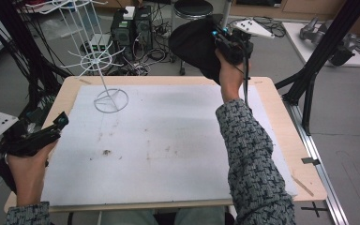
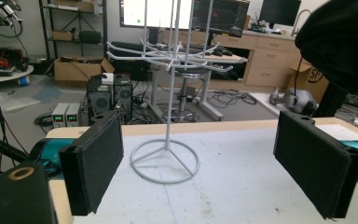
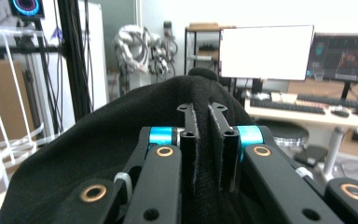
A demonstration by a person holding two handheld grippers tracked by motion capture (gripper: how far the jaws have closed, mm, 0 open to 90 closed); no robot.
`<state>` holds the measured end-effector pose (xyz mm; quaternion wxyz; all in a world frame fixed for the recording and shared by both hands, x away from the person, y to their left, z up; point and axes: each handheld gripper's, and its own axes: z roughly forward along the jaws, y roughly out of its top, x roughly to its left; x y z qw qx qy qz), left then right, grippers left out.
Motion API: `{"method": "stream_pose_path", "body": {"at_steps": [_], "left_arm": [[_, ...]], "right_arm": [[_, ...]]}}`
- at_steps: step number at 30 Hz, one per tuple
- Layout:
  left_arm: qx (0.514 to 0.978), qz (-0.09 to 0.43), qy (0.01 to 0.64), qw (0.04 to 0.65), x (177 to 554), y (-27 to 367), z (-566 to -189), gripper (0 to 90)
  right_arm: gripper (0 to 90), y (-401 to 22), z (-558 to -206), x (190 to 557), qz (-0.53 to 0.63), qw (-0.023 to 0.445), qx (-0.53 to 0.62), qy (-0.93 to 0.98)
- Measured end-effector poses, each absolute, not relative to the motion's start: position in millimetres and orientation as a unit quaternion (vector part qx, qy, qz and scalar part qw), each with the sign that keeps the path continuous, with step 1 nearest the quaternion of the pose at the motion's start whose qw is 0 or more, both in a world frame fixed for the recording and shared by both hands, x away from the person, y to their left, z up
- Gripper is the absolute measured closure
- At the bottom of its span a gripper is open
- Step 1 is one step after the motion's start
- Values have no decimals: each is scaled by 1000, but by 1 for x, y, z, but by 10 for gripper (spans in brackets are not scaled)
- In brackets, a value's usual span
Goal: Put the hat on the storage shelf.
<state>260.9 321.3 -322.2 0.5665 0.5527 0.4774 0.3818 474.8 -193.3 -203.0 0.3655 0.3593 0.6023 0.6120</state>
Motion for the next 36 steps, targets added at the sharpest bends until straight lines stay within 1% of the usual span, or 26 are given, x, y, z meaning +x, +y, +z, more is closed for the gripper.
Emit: {"method": "stream_pose_path", "body": {"at_steps": [2,3,4,6,7,9,13,14,16,17,19,20,27,32,36], "left_arm": [[552,383,477,567,261,321,-322,161],[553,383,477,566,261,321,-322,161],[553,383,477,566,261,321,-322,161],[552,381,478,567,261,322,-323,161],[552,380,479,567,262,323,-323,161],[553,378,480,567,262,324,-324,162],[553,377,480,568,262,324,-324,161],[553,376,480,568,262,324,-324,161],[552,375,479,570,262,324,-324,161],[552,373,479,571,263,324,-325,161],[554,371,479,571,263,323,-325,161],[555,370,479,571,263,322,-326,162],[555,367,476,575,262,321,-324,162],[553,366,476,578,260,323,-324,161],[551,367,478,577,259,325,-325,161]], "right_arm": [[841,-184,-188,477,616,372,353,598],[841,-184,-188,477,616,372,353,598],[840,-177,-178,479,620,373,348,596],[840,-174,-173,480,622,371,346,596],[840,-167,-161,483,625,370,337,599],[840,-164,-157,484,623,374,334,600],[840,-150,-139,487,630,374,326,597],[840,-141,-129,488,637,373,322,593],[840,-138,-127,489,639,372,319,592],[840,-128,-118,489,648,368,319,586],[840,-126,-117,489,649,367,318,586],[840,-117,-110,490,648,370,316,585],[840,-94,-102,493,654,372,317,577],[840,-81,-97,504,666,363,336,558],[839,-72,-95,510,669,366,339,551]]}}
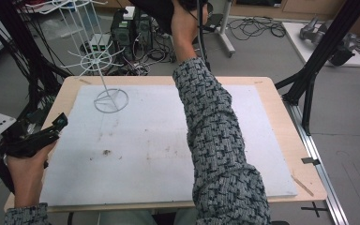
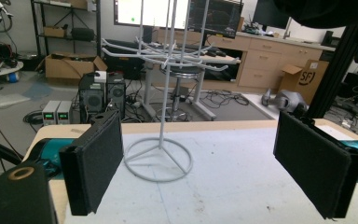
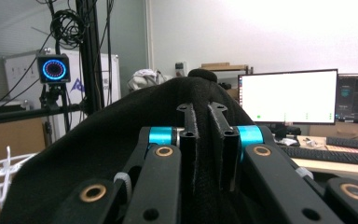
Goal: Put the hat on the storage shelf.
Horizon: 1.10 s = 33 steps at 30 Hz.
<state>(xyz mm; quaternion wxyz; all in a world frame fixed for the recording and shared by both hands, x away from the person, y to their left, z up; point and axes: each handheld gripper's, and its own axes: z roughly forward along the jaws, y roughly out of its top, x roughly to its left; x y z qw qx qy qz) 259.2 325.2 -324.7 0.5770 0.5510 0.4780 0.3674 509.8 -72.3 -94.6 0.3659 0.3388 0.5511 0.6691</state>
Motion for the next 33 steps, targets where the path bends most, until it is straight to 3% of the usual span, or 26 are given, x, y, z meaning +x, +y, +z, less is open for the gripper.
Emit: {"method": "stream_pose_path", "body": {"at_steps": [17,33], "left_arm": [[544,370,483,577,253,331,-325,161],[540,372,482,581,250,333,-323,161]], "right_arm": [[838,-42,-83,516,692,357,348,523],[838,-9,-88,499,701,341,308,546]]}}
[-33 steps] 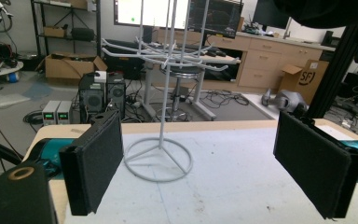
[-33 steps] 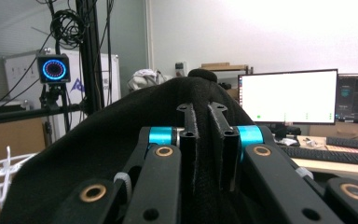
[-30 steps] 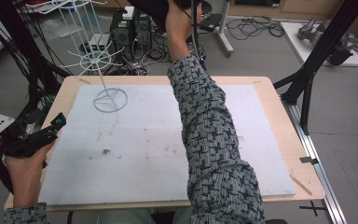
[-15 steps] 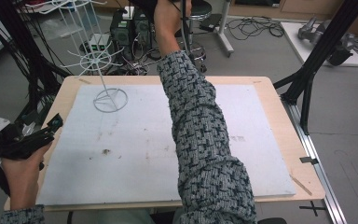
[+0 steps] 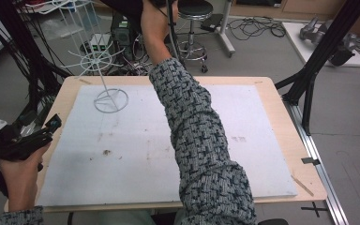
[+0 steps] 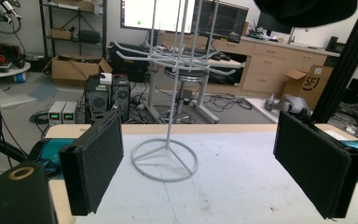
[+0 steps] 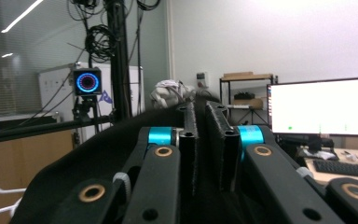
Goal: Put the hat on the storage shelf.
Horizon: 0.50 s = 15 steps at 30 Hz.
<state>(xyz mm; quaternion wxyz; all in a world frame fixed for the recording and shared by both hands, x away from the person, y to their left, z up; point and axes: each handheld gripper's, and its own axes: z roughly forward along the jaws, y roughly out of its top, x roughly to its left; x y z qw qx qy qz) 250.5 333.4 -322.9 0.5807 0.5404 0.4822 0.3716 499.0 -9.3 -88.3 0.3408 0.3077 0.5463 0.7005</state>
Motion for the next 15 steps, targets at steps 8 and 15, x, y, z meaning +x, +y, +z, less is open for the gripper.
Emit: {"method": "stream_pose_path", "body": {"at_steps": [8,15], "left_arm": [[543,369,481,581,252,330,-324,161],[546,368,481,579,252,328,-324,161]], "right_arm": [[885,-7,-87,481,703,339,264,566],[742,-19,-110,487,701,330,261,576]]}}
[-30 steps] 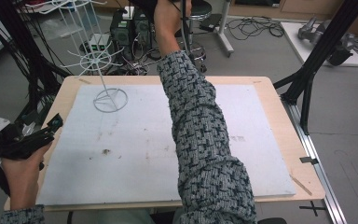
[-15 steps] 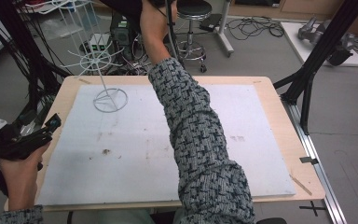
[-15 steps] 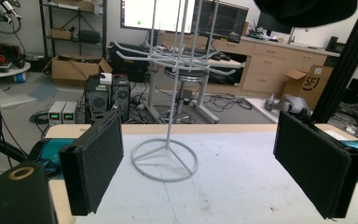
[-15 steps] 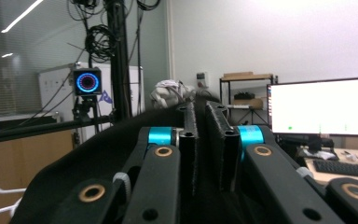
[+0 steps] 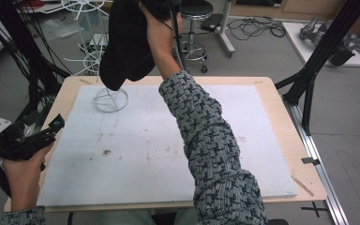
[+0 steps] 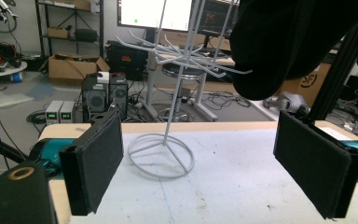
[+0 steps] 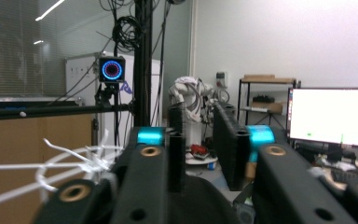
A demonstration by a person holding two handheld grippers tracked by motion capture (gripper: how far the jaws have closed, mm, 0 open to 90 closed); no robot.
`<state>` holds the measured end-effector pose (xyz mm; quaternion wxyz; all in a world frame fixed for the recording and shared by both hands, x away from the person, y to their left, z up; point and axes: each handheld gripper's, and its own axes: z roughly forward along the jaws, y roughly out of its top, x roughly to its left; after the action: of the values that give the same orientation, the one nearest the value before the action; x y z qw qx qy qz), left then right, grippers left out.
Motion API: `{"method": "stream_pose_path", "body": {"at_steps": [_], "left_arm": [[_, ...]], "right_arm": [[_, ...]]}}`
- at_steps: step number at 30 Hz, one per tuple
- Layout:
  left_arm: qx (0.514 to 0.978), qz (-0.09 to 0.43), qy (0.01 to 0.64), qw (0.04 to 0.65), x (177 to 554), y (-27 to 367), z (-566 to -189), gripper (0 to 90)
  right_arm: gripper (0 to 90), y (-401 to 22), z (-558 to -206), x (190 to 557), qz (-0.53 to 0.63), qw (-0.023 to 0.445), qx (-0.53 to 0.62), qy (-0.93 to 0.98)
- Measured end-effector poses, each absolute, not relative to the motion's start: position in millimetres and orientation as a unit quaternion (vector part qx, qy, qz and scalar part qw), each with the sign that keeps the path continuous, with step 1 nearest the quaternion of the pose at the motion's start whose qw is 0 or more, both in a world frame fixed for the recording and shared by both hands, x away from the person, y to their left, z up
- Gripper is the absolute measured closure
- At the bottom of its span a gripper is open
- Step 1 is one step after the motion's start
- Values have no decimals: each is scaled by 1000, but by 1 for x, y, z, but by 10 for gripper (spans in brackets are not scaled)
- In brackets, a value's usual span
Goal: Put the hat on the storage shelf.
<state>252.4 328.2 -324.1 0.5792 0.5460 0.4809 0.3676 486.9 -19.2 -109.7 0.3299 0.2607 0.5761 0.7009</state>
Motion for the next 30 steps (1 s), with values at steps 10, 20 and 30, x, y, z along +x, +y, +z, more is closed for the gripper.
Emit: {"method": "stream_pose_path", "body": {"at_steps": [10,20,30], "left_arm": [[547,366,483,577,254,328,-326,161],[550,365,481,578,256,327,-326,161],[556,363,481,572,265,321,-329,161]], "right_arm": [[700,-44,-130,499,700,317,291,571],[653,-84,-135,492,685,340,306,567],[570,-155,-152,480,664,362,331,564]]}}
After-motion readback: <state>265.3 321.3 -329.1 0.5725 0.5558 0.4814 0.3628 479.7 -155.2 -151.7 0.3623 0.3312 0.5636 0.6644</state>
